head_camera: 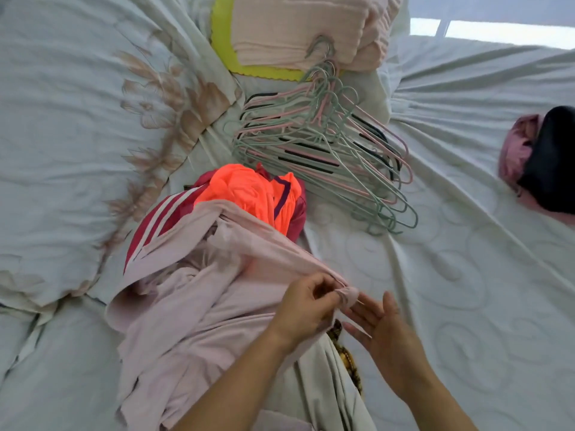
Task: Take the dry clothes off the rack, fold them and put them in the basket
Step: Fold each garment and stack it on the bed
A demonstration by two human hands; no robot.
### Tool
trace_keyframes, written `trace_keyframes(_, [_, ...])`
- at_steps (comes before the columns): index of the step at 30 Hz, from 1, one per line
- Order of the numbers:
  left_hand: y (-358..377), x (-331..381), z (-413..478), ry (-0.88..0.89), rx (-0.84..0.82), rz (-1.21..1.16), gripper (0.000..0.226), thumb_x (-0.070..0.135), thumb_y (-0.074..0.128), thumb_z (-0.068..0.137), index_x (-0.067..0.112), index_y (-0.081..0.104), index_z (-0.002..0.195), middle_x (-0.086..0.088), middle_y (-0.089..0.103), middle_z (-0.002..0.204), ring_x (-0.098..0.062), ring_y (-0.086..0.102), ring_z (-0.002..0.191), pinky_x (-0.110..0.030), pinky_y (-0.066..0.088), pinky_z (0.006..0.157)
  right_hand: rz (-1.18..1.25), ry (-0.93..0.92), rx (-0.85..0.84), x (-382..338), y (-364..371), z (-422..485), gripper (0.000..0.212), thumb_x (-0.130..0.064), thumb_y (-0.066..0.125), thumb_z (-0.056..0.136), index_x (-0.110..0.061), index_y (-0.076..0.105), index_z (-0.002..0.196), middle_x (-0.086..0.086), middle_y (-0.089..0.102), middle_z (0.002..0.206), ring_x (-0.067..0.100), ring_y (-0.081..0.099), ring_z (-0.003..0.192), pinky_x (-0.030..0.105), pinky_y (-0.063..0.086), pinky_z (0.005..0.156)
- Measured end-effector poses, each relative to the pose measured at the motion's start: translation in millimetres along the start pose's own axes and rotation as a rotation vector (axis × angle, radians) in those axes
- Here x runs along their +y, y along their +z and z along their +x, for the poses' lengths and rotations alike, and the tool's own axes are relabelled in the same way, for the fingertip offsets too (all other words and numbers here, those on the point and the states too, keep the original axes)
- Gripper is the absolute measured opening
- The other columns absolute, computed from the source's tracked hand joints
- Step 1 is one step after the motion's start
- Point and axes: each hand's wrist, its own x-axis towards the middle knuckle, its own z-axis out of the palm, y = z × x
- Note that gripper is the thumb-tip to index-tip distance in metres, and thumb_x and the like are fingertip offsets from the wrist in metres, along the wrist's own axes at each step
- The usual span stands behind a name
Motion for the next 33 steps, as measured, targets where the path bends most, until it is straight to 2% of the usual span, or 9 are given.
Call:
trace_keyframes(3, [57.2, -10.8, -1.8, 0.001, -0.137, -0.081, 0.010, 0.017, 0.068, 0.079, 0.012, 0.061, 0.081, 0.003, 0.052, 0.056, -0.004, 0.041, 0.041, -0.017, 0.034, 0.043, 0.173, 0.013, -0.094, -21.8, -17.9, -10.3, 0.085, -0.057, 0.081, 0.054, 0.001, 0.064, 0.113, 0.019, 0.066, 0.113, 0.026, 0.063, 0.107, 0.035, 0.056, 0.083])
trace_keyframes(5, [90.0, -16.5, 1.3, -0.019, -0.199, -0.093, 0.013, 0.019, 0.063, 0.078, 0.015, 0.062, 0.090, 0.009, 0.054, 0.057, -0.001, 0.044, 0.044, -0.016, 0.038, 0.046, 0.232, 0.014, -0.083, -34.9, -44.3, -18.9, 0.055, -0.047, 0.077, 0.067, 0.002, 0.072, 0.093, 0.021, 0.069, 0.101, 0.026, 0.069, 0.094, 0.032, 0.059, 0.071])
trace_keyframes(8, [133.1, -19.6, -1.4, -0.003, -0.387, 0.031, 0.045, 0.016, 0.052, 0.078, 0.007, 0.054, 0.122, 0.008, 0.059, 0.091, 0.000, 0.053, 0.079, -0.021, 0.046, 0.084, 0.286, -0.023, 0.085, -47.2, -91.1, -30.5, 0.031, -0.034, 0.066, 0.074, -0.004, 0.060, 0.068, 0.019, 0.064, 0.071, 0.024, 0.069, 0.065, 0.029, 0.057, 0.055])
trace_keyframes(11, [163.9, -24.2, -8.7, -0.003, -0.532, 0.138, 0.052, 0.015, 0.049, 0.083, 0.003, 0.045, 0.133, 0.001, 0.055, 0.115, 0.005, 0.053, 0.098, -0.026, 0.038, 0.105, 0.231, -0.053, 0.262, -57.9, -128.9, -42.4, 0.033, -0.029, 0.056, 0.086, 0.001, 0.069, 0.079, 0.018, 0.070, 0.082, 0.021, 0.070, 0.068, 0.029, 0.058, 0.055])
trace_keyframes(13, [172.2, -24.2, -12.3, 0.055, -0.501, 0.258, 0.046, 0.015, 0.050, 0.086, 0.004, 0.048, 0.131, -0.003, 0.058, 0.115, 0.009, 0.053, 0.094, -0.025, 0.041, 0.100, 0.299, -0.114, 0.394, -77.3, -165.7, -53.8, 0.029, -0.027, 0.057, 0.089, -0.001, 0.067, 0.087, 0.007, 0.073, 0.086, 0.013, 0.070, 0.066, 0.027, 0.057, 0.053])
trace_keyframes(16, [163.1, -32.8, -14.5, 0.166, -0.343, 0.448, 0.035, 0.023, 0.049, 0.082, 0.007, 0.058, 0.112, -0.004, 0.063, 0.105, -0.009, 0.060, 0.089, -0.023, 0.043, 0.086, 0.302, -0.265, 0.600, -124.0, -225.3, -77.1, 0.051, -0.045, 0.083, 0.061, -0.012, 0.060, 0.092, 0.000, 0.072, 0.083, 0.008, 0.067, 0.066, 0.023, 0.055, 0.051])
trace_keyframes(20, [145.2, -82.5, -18.4, 0.097, -0.197, 1.000, 0.019, 0.024, 0.049, 0.089, 0.013, 0.057, 0.102, -0.005, 0.060, 0.104, -0.022, 0.056, 0.096, -0.029, 0.039, 0.079, -0.103, -0.280, 0.797, -158.6, -269.9, -92.3, 0.026, -0.031, 0.044, 0.098, -0.009, 0.052, 0.109, 0.012, 0.055, 0.106, 0.017, 0.053, 0.096, 0.038, 0.051, 0.085])
trace_keyframes(27, [168.7, -118.8, -22.3, 0.027, -0.048, 1.226, 0.048, 0.035, 0.057, 0.086, 0.026, 0.041, 0.132, 0.006, 0.050, 0.128, -0.019, 0.049, 0.119, -0.030, 0.038, 0.090, -0.481, -0.035, 0.425, -48.5, -218.7, -75.7, 0.017, -0.009, 0.049, 0.094, -0.005, 0.060, 0.083, 0.009, 0.064, 0.076, 0.007, 0.057, 0.053, 0.012, 0.042, 0.045])
trace_keyframes(33, [140.0, -51.2, 31.7, 0.179, 0.144, 0.719, 0.008, 0.001, 0.065, 0.081, 0.007, 0.066, 0.085, -0.004, 0.064, 0.083, -0.021, 0.058, 0.080, -0.019, 0.038, 0.066, -0.539, 0.028, 0.388, 17.1, -194.4, -52.9, 0.024, -0.021, 0.062, 0.088, -0.010, 0.052, 0.107, 0.004, 0.059, 0.092, 0.012, 0.056, 0.069, 0.024, 0.044, 0.064])
